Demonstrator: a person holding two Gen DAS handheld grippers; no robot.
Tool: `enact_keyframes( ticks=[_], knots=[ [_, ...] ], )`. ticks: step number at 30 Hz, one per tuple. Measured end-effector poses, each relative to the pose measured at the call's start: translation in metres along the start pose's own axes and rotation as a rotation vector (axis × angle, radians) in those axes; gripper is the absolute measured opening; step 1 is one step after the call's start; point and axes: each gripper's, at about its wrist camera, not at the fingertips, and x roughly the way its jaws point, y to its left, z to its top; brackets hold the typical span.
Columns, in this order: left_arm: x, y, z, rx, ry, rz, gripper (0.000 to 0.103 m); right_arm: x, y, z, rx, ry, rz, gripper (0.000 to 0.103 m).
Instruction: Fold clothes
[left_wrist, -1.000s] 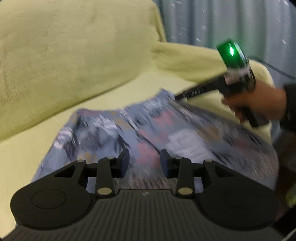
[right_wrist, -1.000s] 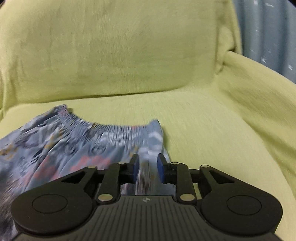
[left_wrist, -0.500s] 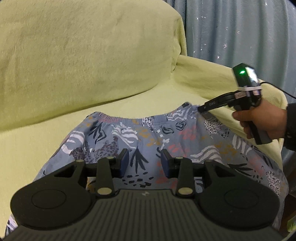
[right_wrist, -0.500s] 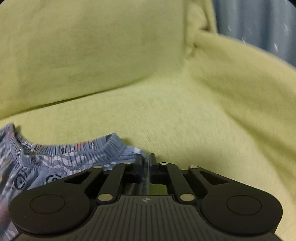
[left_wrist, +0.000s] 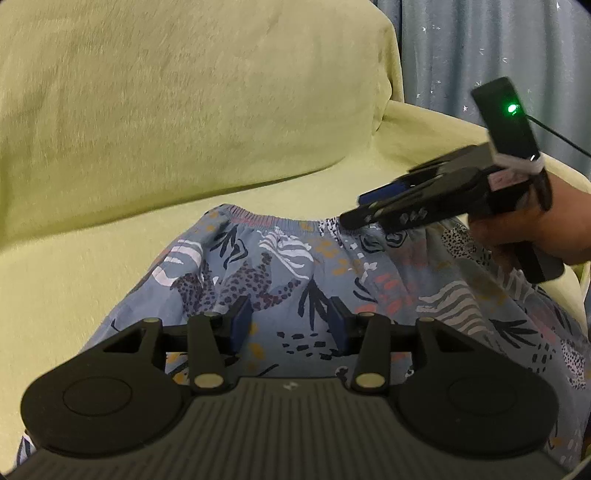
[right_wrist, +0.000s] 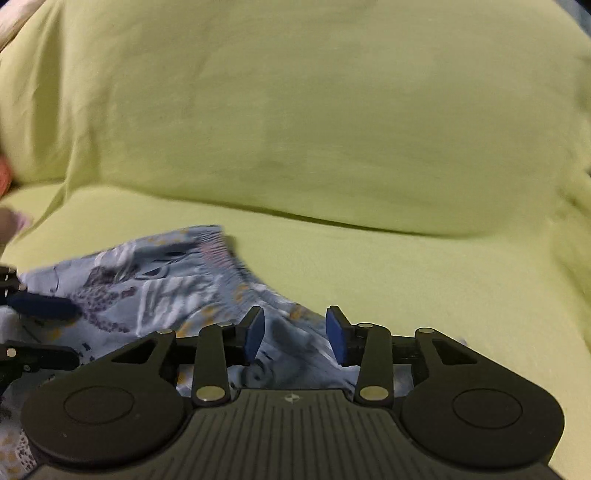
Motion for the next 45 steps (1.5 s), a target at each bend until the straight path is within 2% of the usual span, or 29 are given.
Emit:
enact_keyframes(
  ticks=[3,4,5,6,8,13,16,18,19,20,23,24,27,29,32,35,39,42,43,45],
  knots=[
    [0.0,0.001,0.0,-0.002,-0.001,-0.005,0.041,0.014,0.012,0.008,-0.111,0.057,0.0,0.041],
    [0.0,0.001,0.0,0.0,-0.002,-0.005,0.041,0.018,0.016,0.01,-0.148,0.076,0.0,0.037],
    [0.0,0.001,0.0,0.001,-0.004,-0.005,0.042,0.022,0.019,0.013,-0.176,0.091,0.0,0.006],
    [-0.001,0.002,0.0,-0.002,-0.01,-0.005,0.043,0.02,0.017,0.015,-0.167,0.089,-0.002,0.002],
    [-0.001,0.002,0.001,-0.01,-0.017,-0.002,0.044,0.017,0.013,0.019,-0.15,0.081,-0.009,0.001],
    [-0.002,0.001,0.001,-0.004,-0.023,-0.002,0.047,0.026,0.011,0.028,-0.148,0.031,-0.098,0.001],
    [-0.003,0.004,0.001,-0.008,-0.021,0.009,0.05,0.042,0.017,0.025,-0.188,0.083,-0.141,0.004],
    [-0.005,0.007,0.002,-0.01,-0.03,0.021,0.052,0.04,0.02,0.023,-0.185,0.093,-0.175,0.015],
    [-0.006,0.009,0.003,-0.011,-0.034,0.028,0.053,0.031,0.019,0.022,-0.152,0.061,-0.193,0.024],
    [-0.007,0.011,0.003,-0.012,-0.039,0.034,0.053,0.021,0.015,0.02,-0.096,0.042,-0.19,0.027],
    [-0.003,0.016,0.002,-0.013,-0.007,0.053,0.053,-0.011,0.003,0.005,0.1,0.017,-0.143,0.034],
    [-0.002,0.018,0.002,-0.013,0.003,0.059,0.053,-0.019,0.001,-0.006,0.172,0.023,-0.111,0.035],
    [0.005,0.023,-0.003,0.024,0.052,0.102,0.052,-0.032,0.005,-0.04,0.278,0.079,-0.018,0.036],
    [0.008,0.028,-0.007,0.062,0.076,0.14,0.052,-0.041,-0.001,-0.057,0.275,0.077,-0.079,0.035],
    [0.008,0.045,-0.007,0.019,0.071,0.146,0.052,-0.055,-0.011,-0.082,0.278,0.073,-0.174,0.036],
    [0.005,0.053,-0.005,-0.026,0.062,0.144,0.052,-0.076,-0.036,-0.101,0.408,0.082,-0.267,0.036],
    [-0.001,0.056,-0.001,-0.028,0.038,0.161,0.052,-0.107,-0.026,-0.118,0.433,0.09,-0.346,0.038],
    [-0.01,0.063,0.004,-0.041,0.011,0.179,0.052,-0.136,0.006,-0.129,0.445,0.038,-0.325,0.039],
    [-0.014,0.068,0.004,-0.048,0.016,0.174,0.052,-0.144,0.017,-0.133,0.448,0.027,-0.311,0.043],
    [-0.022,0.078,0.004,-0.063,0.027,0.163,0.052,-0.15,0.035,-0.137,0.45,0.057,-0.284,0.044]
  ],
)
